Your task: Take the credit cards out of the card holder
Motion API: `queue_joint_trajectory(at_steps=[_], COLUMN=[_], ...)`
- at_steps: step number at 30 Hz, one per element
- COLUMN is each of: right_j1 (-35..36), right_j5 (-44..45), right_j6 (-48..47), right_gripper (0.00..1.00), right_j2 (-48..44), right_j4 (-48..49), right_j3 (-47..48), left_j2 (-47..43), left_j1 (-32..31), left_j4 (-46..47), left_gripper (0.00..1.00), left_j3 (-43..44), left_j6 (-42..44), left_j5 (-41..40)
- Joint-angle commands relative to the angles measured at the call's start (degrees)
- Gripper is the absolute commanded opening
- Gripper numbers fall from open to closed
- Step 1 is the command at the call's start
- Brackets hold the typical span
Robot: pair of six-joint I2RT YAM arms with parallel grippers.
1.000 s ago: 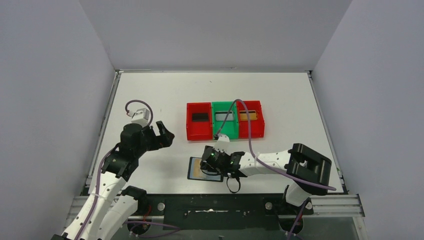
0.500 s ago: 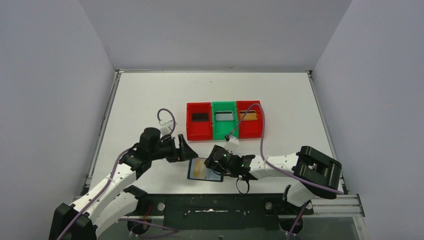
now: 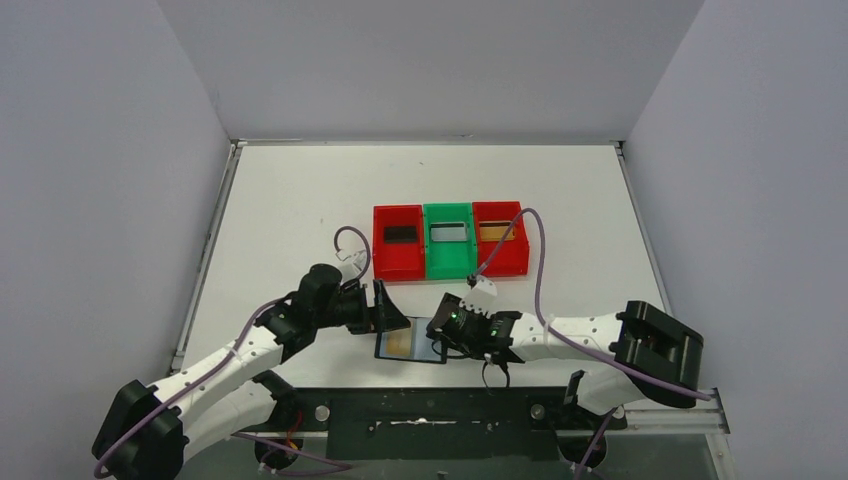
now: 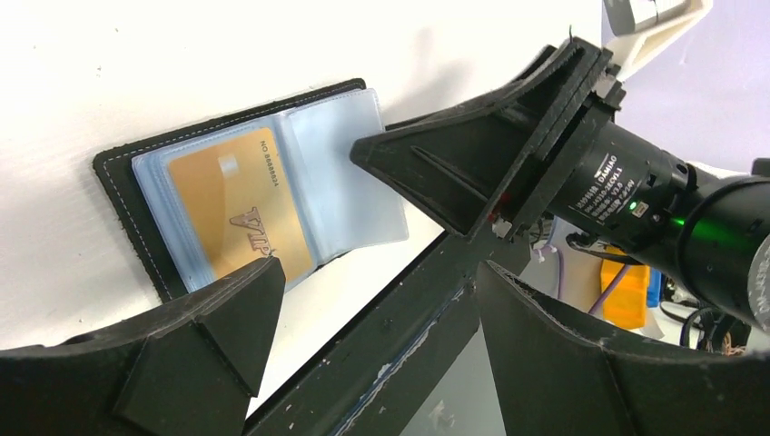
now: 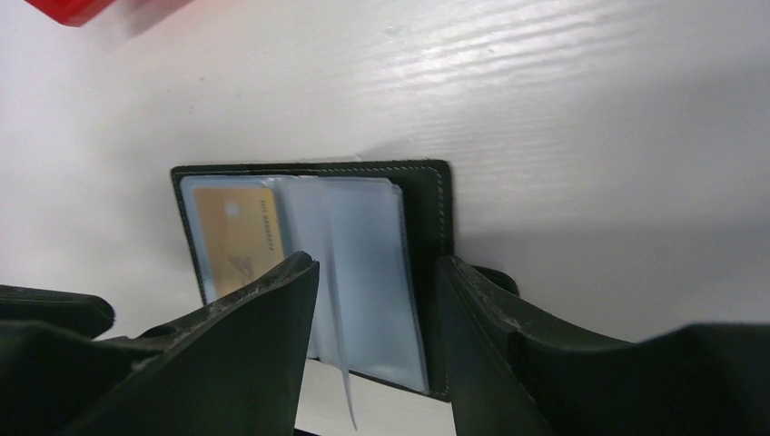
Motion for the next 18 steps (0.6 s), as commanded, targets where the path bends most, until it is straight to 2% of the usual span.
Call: queue_joint_trajectory(at_steps=[1, 6, 8, 11, 15, 18], right_j1=[2.5, 5.5, 6.4, 6.7, 6.4, 3.9], right_j5=[8.0, 16.7, 19.1, 20.0, 17.6, 15.9], right_j6=[4.8, 11.1, 11.4, 8.4, -0.7, -2.6], right_gripper=[0.51, 0.54, 0.57, 0.64, 0.72, 0.82], right_j2=[-3.6, -3.5, -3.6, -4.4, -4.6, -3.3], right_j4=[-13.0, -31.9, -35.5, -33.7, -23.8, -22.9], right_j3=[4.1, 12.1, 14.8, 16.4, 16.2, 16.8], left_j2=[0.2, -1.2, -2.6, -5.6, -10.2, -14.3], left_j1=[-0.4, -0.4, -0.4, -0.3, -0.1, 0.1], left_j4=[2.7, -4.4, -9.0, -14.9, -20.7, -22.7], left_gripper=[0.77, 0.77, 0.76, 0.76, 0.76, 0.78], left_j3=[1.9, 5.1, 6.5, 9.0, 12.1, 12.9], left_j6=[0.4, 3.2, 3.7, 4.8, 6.0, 6.3], left_j5=[-1.6, -8.6, -12.7, -20.1, -29.1, -34.5])
